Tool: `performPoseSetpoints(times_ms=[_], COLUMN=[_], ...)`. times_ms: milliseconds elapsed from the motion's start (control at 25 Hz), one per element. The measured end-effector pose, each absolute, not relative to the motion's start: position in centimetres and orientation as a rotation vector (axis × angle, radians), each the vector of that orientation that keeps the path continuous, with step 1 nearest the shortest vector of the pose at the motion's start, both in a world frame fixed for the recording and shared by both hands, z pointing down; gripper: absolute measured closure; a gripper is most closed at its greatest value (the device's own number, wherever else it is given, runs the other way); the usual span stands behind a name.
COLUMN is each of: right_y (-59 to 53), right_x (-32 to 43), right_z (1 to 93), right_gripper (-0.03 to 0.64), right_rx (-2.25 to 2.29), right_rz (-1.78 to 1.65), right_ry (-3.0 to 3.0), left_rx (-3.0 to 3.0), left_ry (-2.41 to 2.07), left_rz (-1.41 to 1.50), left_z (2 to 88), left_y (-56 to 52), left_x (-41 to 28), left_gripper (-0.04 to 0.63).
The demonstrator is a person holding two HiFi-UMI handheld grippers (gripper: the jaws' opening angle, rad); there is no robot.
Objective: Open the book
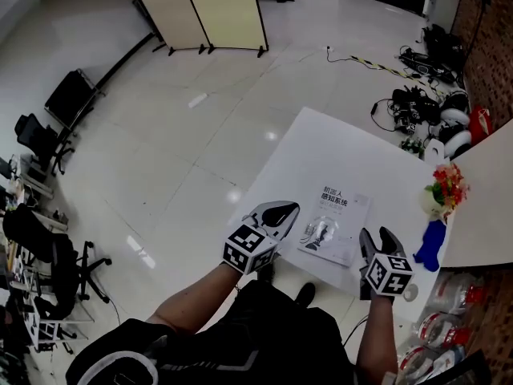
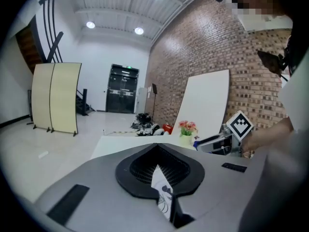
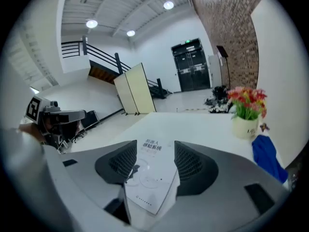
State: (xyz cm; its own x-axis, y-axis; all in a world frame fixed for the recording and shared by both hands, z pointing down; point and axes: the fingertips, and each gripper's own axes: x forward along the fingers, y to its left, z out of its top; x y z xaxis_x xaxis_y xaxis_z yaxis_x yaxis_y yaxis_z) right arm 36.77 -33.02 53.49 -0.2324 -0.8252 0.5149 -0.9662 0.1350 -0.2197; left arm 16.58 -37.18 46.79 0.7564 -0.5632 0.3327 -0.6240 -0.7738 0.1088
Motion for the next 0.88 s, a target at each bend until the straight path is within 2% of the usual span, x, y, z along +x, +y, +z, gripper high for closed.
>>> performPoseSetpoints(times_ms=[320, 600, 880], right_y=[-33.2, -33.8, -34.2], right_x=[37.0, 36.6, 36.4], right_z=[63.2, 67.5, 69.4], right_gripper=[0.413, 0.413, 0.414], right_rx=[1.712, 1.670, 1.693], right_rz=[1.029, 1.159, 1.305], right_ry=[-1.943, -1.833, -1.809], left_rx=[2.571, 2.491, 2.476], left_ry=[-0.807, -0.776, -0.677], left_rz=[0.594, 0.748, 0.795], left_z=[56.6, 62.5, 64.6], left_y=[-38.8, -39.3, -38.8], left_x=[16.5, 16.6, 17.2], left_gripper=[0.597, 0.597, 0.597])
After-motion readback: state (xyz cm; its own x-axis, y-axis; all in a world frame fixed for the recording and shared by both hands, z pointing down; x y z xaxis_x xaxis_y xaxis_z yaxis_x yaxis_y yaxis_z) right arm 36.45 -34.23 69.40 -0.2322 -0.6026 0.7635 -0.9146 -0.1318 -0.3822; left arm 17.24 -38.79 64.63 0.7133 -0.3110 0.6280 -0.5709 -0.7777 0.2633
